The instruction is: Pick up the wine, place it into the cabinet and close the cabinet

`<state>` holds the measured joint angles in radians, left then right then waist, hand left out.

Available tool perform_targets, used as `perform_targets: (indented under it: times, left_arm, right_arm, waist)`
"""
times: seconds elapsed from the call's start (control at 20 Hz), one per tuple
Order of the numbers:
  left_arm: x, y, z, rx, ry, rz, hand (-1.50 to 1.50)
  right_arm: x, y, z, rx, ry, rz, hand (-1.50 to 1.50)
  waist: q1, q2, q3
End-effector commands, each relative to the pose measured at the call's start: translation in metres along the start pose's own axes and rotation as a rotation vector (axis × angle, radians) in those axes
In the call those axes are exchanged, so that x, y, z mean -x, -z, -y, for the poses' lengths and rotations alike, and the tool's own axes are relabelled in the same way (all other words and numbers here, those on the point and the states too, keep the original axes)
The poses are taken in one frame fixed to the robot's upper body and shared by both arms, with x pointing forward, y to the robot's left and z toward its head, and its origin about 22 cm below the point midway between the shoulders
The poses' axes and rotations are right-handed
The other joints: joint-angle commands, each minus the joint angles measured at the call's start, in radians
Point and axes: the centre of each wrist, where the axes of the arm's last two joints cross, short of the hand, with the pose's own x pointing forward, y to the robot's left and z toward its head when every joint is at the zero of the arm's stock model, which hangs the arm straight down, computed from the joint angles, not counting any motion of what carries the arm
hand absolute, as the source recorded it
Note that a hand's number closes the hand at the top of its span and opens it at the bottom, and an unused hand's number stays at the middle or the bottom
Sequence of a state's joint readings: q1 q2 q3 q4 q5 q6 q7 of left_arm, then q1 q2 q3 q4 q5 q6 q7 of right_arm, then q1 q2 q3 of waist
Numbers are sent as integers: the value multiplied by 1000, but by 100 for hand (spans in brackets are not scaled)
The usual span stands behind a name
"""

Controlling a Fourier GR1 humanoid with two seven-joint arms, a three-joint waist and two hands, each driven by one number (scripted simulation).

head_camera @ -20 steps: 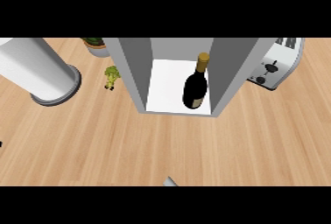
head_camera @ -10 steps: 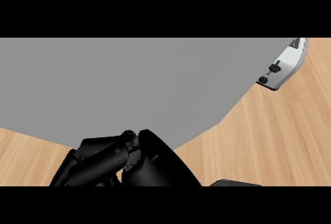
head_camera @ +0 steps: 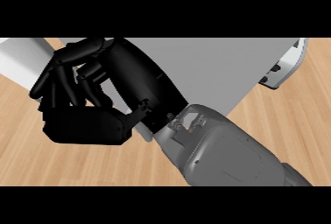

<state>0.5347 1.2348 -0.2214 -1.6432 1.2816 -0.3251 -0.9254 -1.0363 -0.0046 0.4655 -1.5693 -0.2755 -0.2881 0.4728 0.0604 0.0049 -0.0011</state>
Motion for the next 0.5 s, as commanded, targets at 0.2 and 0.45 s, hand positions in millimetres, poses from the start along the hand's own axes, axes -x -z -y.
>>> perform_targets:
  times: [0.2, 0.45]
  left_arm:
    - [1, 6, -2, 32, -43, 65, -150]
    - [1, -1, 0, 42, -59, 47, -150]
  right_arm:
    - [16, 35, 11, -433, 39, -238, 150]
    - [50, 42, 17, -651, 48, -386, 150]
  waist:
    - [12, 13, -2]
    - [6, 3, 1]
